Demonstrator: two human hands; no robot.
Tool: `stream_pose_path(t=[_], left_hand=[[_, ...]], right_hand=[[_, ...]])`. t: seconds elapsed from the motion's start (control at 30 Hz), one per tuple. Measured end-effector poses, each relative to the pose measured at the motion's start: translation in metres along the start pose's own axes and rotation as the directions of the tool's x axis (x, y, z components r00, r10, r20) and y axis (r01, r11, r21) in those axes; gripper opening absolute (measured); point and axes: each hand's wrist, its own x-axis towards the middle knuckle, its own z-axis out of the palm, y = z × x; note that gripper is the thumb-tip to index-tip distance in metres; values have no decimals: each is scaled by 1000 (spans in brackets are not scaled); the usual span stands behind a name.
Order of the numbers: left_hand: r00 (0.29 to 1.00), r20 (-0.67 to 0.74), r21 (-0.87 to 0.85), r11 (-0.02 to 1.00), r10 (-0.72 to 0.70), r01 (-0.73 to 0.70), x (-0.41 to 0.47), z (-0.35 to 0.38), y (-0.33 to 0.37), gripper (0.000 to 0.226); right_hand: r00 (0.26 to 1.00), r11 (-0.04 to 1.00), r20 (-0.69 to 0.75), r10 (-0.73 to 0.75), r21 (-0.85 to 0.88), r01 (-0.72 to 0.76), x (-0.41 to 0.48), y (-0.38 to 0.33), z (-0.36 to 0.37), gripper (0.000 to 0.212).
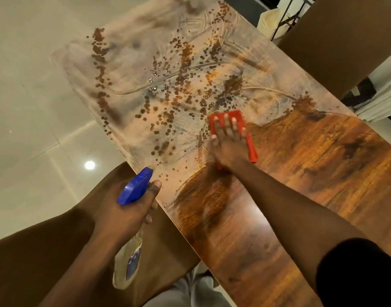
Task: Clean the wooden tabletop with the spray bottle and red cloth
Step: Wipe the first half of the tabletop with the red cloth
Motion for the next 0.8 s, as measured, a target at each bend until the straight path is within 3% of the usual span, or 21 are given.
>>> stream_pose_path(t=[0.07, 0.17, 0.33, 0.57, 0.67, 0.8], left_hand=[[1000, -22, -3, 1000, 4, -4, 0, -4, 1, 38], [1000, -29, 6, 1000, 3, -3, -1, -9, 2, 41], [997, -20, 69, 995, 72, -70, 2, -11, 2, 38], [998, 44, 57, 997, 39, -41, -1, 6, 2, 41], [996, 79, 70, 996, 42, -47, -2, 11, -2, 45], [997, 74, 45, 998, 30, -34, -5, 15, -2, 46]], right_hand=[[984, 985, 53, -167, -36, 169, 4, -59, 9, 70], [903, 902, 81, -422, -58, 427, -28, -118, 37, 67], [790, 793, 127, -600, -36, 608, -125, -114, 84, 63], [848, 846, 134, -514, -87, 526, -241, 3, 89, 66], [873, 861, 132, -469, -149, 486, -201, 36, 69, 67], [959, 952, 24, -283, -118, 284, -102, 51, 31, 63]])
